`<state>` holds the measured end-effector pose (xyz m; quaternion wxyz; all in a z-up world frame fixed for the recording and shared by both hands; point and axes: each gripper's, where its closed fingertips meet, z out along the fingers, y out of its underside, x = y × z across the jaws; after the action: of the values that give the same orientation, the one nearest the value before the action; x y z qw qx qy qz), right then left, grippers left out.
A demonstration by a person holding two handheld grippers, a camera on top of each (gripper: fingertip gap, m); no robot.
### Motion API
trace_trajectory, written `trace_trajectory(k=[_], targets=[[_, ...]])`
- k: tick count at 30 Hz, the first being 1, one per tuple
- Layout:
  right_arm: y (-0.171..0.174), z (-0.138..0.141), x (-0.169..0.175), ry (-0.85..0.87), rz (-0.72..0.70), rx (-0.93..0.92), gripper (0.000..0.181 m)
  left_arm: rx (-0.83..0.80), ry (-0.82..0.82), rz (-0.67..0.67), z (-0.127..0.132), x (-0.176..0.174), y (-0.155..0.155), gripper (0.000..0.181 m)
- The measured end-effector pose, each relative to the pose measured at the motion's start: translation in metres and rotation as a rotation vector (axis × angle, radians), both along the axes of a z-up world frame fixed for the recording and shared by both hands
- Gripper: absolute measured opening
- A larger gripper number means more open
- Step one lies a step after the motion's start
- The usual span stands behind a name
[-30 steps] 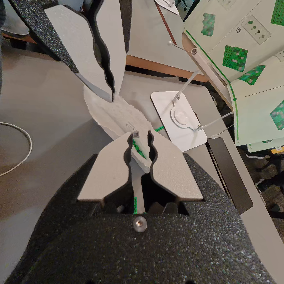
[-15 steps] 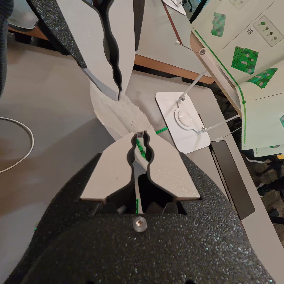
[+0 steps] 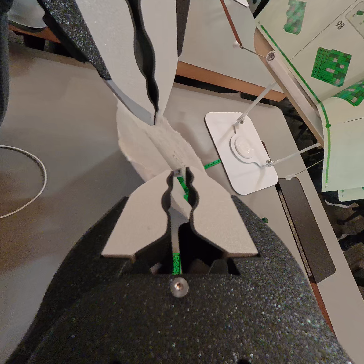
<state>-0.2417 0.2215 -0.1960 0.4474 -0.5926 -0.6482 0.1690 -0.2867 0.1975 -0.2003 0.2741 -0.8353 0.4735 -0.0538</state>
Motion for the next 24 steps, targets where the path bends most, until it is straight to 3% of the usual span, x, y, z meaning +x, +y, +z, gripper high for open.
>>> trace_trajectory(k=[2, 4, 5, 7, 8, 10, 12, 15, 18, 20, 24], targets=[[0.003, 0.000, 0.000, 0.000, -0.016, 0.011, 0.020, -0.002, 0.003, 0.001, 0.000, 0.000, 0.000, 0.000], [0.001, -0.001, 0.000, -0.004, -0.003, 0.004, 0.000, -0.003, -0.001, 0.000, 0.000, 0.000, 0.000, 0.000], [0.000, 0.000, -0.001, 0.003, 0.000, 0.001, 0.000, -0.002, -0.001, -0.001, 0.000, 0.000, 0.000, 0.000], [0.001, 0.001, -0.002, 0.014, -0.005, 0.004, 0.016, -0.003, 0.002, 0.000, 0.000, 0.000, 0.000, 0.000], [0.001, 0.000, -0.001, 0.009, -0.003, 0.000, 0.009, -0.004, 0.003, 0.002, -0.001, -0.001, 0.000, 0.000], [0.001, 0.002, -0.002, 0.028, -0.005, 0.004, 0.014, -0.005, 0.001, 0.003, -0.001, -0.001, 0.000, 0.000], [0.003, 0.004, 0.000, 0.024, -0.024, 0.008, 0.030, -0.001, 0.005, 0.008, -0.001, -0.002, 0.001, 0.000], [0.004, 0.017, 0.017, 0.028, -0.064, 0.034, 0.036, 0.014, 0.010, 0.027, 0.000, -0.005, 0.005, 0.000], [0.010, 0.033, 0.055, 0.082, -0.127, 0.042, 0.023, 0.025, 0.014, 0.039, 0.001, -0.008, 0.007, 0.000], [0.013, 0.018, 0.088, 0.034, -0.163, -0.066, 0.019, 0.017, 0.006, 0.037, 0.001, -0.007, 0.006, 0.000], [0.002, -0.064, 0.149, -0.250, -0.178, -0.365, 0.025, 0.016, 0.004, 0.035, 0.001, -0.008, 0.004, 0.000]])
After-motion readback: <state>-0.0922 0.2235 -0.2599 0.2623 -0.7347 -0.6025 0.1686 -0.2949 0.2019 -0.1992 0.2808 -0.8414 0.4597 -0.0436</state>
